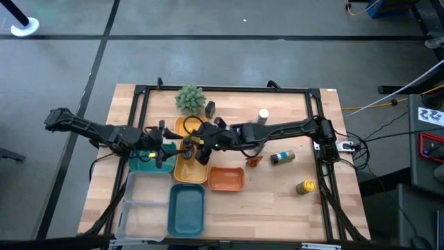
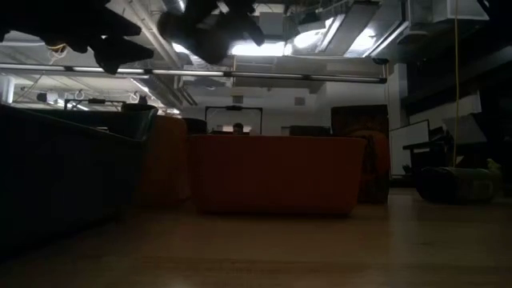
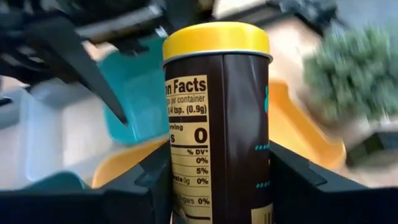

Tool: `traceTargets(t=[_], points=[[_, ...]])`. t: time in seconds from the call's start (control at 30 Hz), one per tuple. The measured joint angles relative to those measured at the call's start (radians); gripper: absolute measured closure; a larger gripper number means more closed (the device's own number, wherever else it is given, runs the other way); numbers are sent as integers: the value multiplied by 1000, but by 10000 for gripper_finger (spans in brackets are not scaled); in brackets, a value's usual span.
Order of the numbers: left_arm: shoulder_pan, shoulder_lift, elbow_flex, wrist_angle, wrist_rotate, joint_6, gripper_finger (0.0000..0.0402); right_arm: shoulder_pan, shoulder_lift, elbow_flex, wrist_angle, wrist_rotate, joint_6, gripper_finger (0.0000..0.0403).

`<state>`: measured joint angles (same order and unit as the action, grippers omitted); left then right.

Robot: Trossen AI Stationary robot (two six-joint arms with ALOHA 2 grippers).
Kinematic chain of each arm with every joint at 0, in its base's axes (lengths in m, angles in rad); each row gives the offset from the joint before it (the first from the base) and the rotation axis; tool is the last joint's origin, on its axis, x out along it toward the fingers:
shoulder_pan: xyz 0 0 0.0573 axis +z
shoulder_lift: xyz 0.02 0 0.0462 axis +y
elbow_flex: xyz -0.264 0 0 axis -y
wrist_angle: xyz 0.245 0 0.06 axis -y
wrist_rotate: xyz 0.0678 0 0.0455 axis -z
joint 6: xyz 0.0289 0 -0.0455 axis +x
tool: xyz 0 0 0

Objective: Sort spices by type
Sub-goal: Put the yellow seasoning bottle into the green bin

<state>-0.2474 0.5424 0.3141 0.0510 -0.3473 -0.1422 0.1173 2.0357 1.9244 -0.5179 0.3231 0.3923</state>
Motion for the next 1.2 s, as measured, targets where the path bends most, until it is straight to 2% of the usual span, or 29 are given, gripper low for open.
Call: traceTargets(t=[0.3, 0.4, 0.5, 0.7, 1.2], points=[[0, 0, 0, 107, 8, 109, 141, 0, 0, 0, 137, -6, -196, 213], [0, 0, 0, 150, 10, 152, 141, 0, 0, -1, 153, -59, -241, 210], [0, 0, 0, 190, 16, 184, 141, 0, 0, -1, 166, -107, -269, 212], [0, 1, 0, 256, 97, 226, 141, 2, 1, -1, 171, -110, -330, 211], [0, 2, 0, 319, 103, 285, 141, 0, 2, -1, 232, -143, -405, 208]])
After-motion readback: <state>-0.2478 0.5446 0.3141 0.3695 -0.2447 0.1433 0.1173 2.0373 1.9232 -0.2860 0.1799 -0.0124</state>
